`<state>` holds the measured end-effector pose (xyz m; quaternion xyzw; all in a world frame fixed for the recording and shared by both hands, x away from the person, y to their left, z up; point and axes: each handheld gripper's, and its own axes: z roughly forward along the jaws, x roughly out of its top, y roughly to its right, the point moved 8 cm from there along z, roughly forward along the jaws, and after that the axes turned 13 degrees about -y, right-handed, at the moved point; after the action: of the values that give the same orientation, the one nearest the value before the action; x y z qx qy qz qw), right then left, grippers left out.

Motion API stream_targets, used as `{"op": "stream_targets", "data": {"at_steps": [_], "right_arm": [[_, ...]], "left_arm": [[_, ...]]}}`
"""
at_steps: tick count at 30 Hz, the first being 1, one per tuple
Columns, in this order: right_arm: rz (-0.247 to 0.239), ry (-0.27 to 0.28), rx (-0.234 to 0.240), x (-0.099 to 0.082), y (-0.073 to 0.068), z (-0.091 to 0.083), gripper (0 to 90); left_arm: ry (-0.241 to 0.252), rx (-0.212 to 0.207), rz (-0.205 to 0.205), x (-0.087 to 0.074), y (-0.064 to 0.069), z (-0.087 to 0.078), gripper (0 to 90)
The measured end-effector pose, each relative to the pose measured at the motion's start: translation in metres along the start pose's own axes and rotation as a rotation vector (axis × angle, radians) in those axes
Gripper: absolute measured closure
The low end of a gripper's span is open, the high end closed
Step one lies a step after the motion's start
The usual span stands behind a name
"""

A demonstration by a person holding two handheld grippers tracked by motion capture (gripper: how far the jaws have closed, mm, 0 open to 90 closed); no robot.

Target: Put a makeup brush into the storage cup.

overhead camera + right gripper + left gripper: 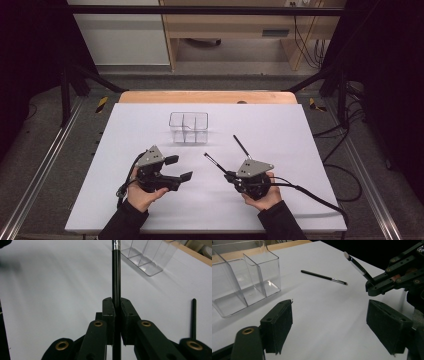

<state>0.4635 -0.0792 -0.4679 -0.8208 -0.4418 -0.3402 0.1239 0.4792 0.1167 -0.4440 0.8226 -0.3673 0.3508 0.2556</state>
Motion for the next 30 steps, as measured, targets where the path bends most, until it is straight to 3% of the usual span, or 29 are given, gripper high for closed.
{"op": "stream_targets", "data": {"at_steps": [16, 30], "right_arm": [[0.066, 0.071, -0.005, 0.007, 0.000, -0.001, 84.0], [0.082, 0.118, -0.002, 0.012, -0.001, -0.001, 84.0]], "left_arm": [[0.082, -0.025, -0.049, 0.010, 0.008, 0.002, 21.3], [0.144, -0.049, -0.062, 0.024, 0.013, 0.003, 21.7]]}}
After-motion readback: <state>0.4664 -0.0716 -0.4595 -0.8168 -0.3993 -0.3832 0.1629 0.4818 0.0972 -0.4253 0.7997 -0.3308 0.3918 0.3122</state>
